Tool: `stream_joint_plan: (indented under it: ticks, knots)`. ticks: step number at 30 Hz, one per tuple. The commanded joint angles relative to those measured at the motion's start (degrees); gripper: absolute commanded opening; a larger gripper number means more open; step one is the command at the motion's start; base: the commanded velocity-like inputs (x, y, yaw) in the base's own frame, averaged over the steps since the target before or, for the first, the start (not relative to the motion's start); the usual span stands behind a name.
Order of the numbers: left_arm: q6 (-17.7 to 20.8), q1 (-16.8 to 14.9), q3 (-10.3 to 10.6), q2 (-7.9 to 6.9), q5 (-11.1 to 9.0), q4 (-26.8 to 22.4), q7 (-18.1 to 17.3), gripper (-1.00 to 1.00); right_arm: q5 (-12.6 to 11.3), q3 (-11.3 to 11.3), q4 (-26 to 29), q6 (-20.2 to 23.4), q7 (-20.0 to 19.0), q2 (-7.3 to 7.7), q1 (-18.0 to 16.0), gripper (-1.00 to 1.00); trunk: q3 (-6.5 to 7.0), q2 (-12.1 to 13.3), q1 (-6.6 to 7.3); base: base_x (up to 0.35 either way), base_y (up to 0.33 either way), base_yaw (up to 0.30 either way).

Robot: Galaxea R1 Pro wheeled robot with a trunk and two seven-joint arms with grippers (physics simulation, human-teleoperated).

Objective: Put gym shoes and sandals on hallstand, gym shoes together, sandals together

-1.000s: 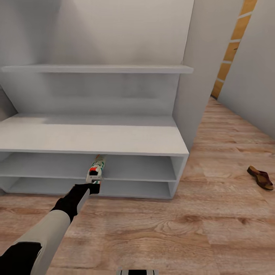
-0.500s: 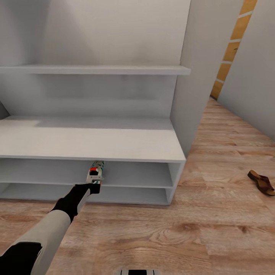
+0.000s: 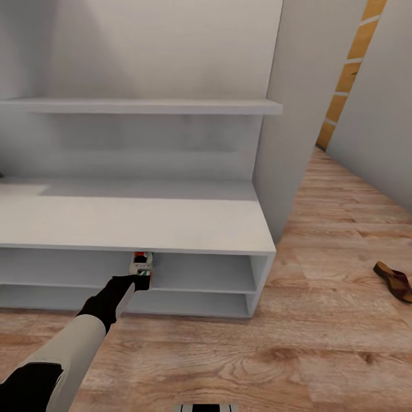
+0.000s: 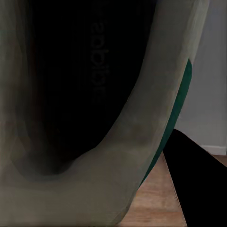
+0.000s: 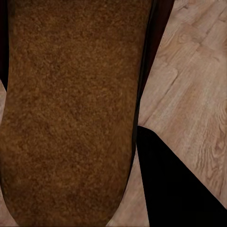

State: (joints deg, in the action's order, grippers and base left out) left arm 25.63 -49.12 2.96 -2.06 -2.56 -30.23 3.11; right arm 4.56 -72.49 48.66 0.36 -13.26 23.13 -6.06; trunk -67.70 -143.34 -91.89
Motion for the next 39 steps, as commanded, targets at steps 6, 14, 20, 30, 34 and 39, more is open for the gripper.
stream_joint_plan:
  ticks: [6,14,20,30,34,39]
  knots:
    - [0.3,-0.01,0.29,-0.05,-0.22,-0.1,0.31,-1.0,0.28,-0.29,0.03,0.08,-0.46,-0.02,-0.09,-1.0,-0.05,-0.02,-0.02,0.136,-0.008,0.0]
    - [0.3,-0.07,0.21,-0.12,-0.21,-0.1,0.4,-1.0,0.28,-0.29,0.03,0.08,-0.46,-0.02,-0.09,-1.0,-0.05,-0.02,-0.02,0.109,0.0,0.0]
    - [0.3,-0.1,0.2,-0.14,-0.22,-0.1,0.4,-1.0,0.28,-0.29,0.03,0.08,-0.48,-0.02,-0.09,-1.0,-0.05,-0.02,-0.02,0.109,0.0,0.0]
    - [0.3,-0.1,0.2,-0.14,-0.24,-0.1,0.37,-1.0,0.28,-0.29,0.03,0.08,-0.46,-0.02,-0.09,-1.0,-0.05,-0.02,-0.02,0.08,0.0,0.0]
    - [0.33,-0.06,0.28,-0.14,-0.25,-0.08,0.29,-1.0,0.28,-0.29,0.03,0.08,-0.48,-0.02,-0.09,-1.0,-0.05,-0.02,-0.02,0.002,0.0,0.0]
    - [0.39,-0.09,0.52,-0.12,-0.21,-0.06,0.39,1.0,0.28,-0.29,0.03,0.08,-0.46,-0.02,-0.09,-1.0,-0.05,-0.02,-0.02,0.0,0.0,0.0]
